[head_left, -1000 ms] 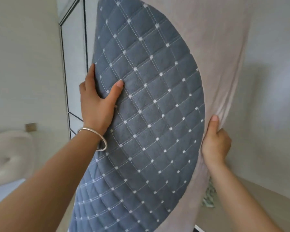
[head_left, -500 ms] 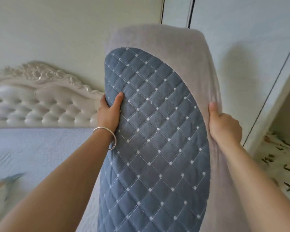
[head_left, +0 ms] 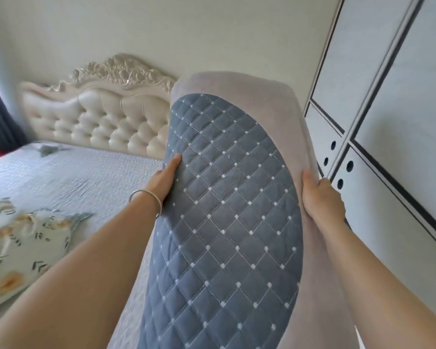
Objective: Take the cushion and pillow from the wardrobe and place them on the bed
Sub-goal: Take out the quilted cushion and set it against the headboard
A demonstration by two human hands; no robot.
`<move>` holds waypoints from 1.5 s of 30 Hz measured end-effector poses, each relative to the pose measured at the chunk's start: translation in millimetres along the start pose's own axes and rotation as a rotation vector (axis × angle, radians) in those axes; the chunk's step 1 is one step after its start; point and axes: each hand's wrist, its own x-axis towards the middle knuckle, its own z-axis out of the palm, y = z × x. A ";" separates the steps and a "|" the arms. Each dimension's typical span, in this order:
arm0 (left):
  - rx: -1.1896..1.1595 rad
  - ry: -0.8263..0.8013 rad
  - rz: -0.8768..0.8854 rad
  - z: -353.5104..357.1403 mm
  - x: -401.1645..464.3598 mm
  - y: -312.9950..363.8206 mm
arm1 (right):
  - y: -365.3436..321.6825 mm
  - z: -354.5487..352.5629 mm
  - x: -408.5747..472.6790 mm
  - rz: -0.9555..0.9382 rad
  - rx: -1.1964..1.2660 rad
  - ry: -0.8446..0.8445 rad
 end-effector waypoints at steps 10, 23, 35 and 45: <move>0.100 0.073 -0.015 58.1 111.8 10.3 | -34.7 119.0 183.0 -0.024 0.230 -0.174; -0.094 0.403 0.061 42.0 336.4 37.7 | -173.5 294.7 339.3 -0.190 0.294 -0.343; -0.054 0.696 0.009 -46.9 508.9 53.6 | -329.0 464.1 405.4 -0.316 0.435 -0.674; -0.066 0.991 -0.271 -116.4 650.1 4.7 | -455.4 672.8 448.1 -0.512 0.448 -1.078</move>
